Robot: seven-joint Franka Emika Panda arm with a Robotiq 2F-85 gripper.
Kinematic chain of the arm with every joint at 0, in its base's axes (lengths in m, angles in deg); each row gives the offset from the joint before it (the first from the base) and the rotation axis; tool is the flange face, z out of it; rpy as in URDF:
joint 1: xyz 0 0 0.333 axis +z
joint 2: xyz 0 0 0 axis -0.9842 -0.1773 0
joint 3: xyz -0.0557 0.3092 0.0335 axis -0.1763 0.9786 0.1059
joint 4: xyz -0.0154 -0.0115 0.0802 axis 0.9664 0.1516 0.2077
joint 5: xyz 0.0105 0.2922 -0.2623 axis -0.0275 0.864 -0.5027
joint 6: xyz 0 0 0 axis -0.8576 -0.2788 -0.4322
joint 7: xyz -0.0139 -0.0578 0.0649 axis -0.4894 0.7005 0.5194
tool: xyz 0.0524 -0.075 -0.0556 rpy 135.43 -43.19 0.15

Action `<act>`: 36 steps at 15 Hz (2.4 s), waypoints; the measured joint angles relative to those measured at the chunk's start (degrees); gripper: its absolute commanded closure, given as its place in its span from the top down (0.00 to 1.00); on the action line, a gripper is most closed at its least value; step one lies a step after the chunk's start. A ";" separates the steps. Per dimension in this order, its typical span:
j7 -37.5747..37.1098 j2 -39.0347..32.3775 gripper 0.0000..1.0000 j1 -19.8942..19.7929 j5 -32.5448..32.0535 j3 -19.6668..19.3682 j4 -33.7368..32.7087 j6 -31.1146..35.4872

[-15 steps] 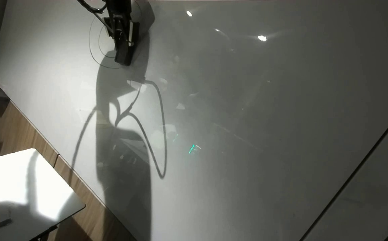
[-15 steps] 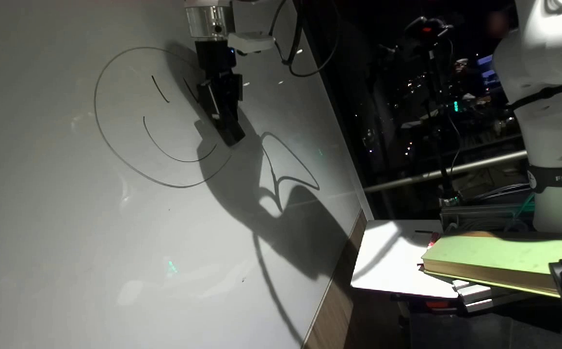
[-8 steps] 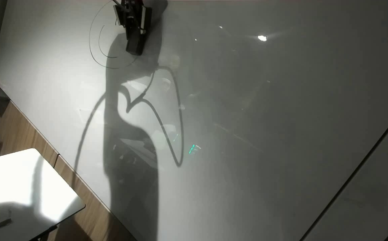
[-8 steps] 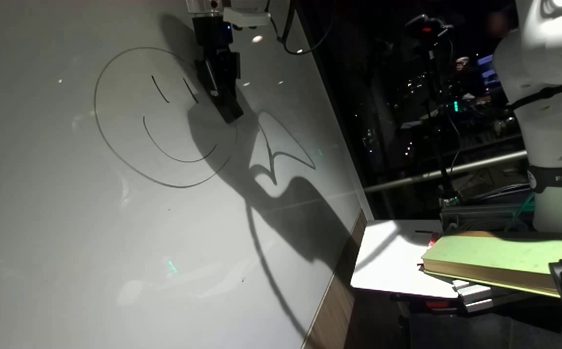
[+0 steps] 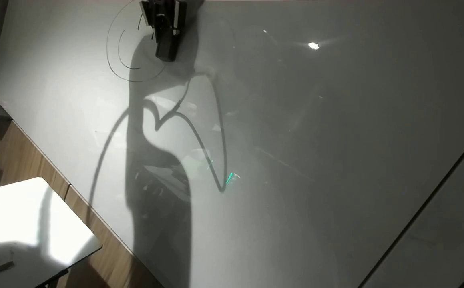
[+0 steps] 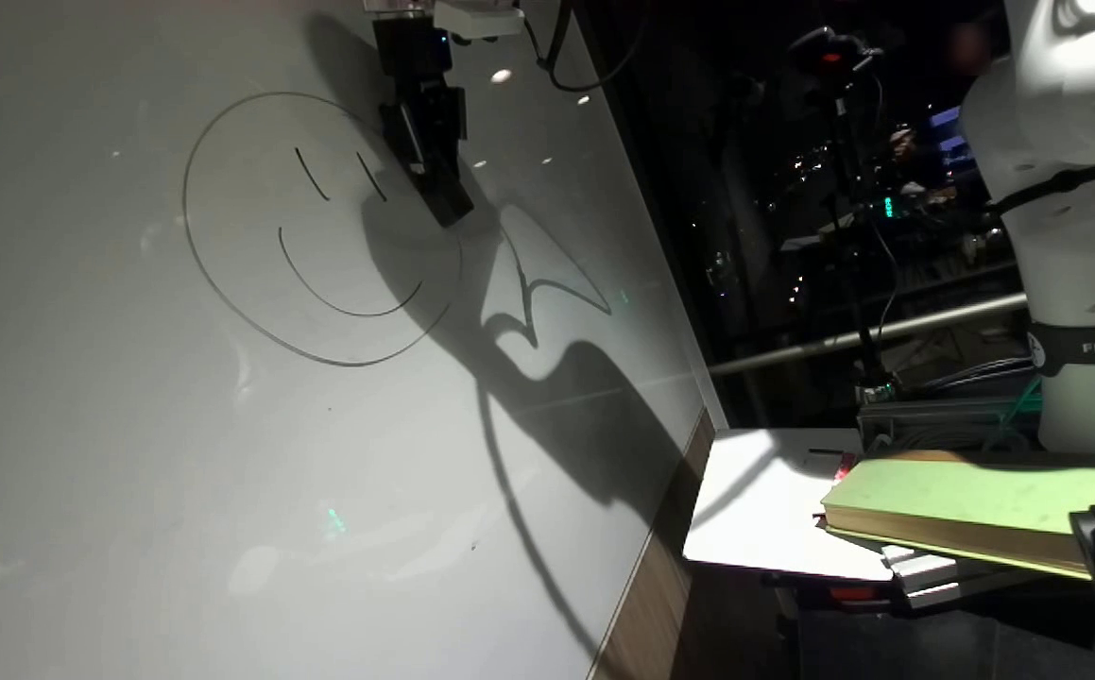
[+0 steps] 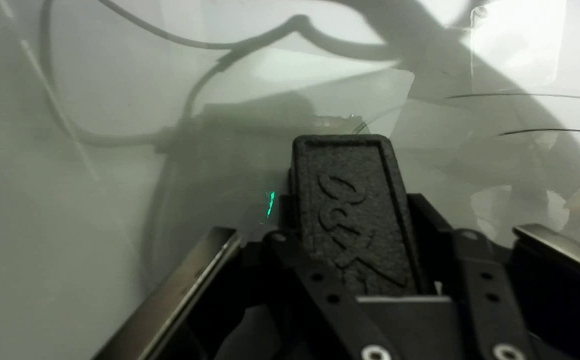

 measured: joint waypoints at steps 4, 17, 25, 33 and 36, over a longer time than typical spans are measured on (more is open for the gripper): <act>-0.26 0.21 0.30 0.25 -2.05 0.26 1.30 0.73; -8.32 -2.08 0.30 -0.11 -7.87 0.98 18.59 17.05; -14.19 -5.70 0.30 3.55 -8.35 6.71 14.56 17.04; -19.36 -12.59 0.30 10.93 -12.25 10.72 5.94 17.02; -19.54 -14.25 0.30 12.93 -12.84 10.73 3.45 16.83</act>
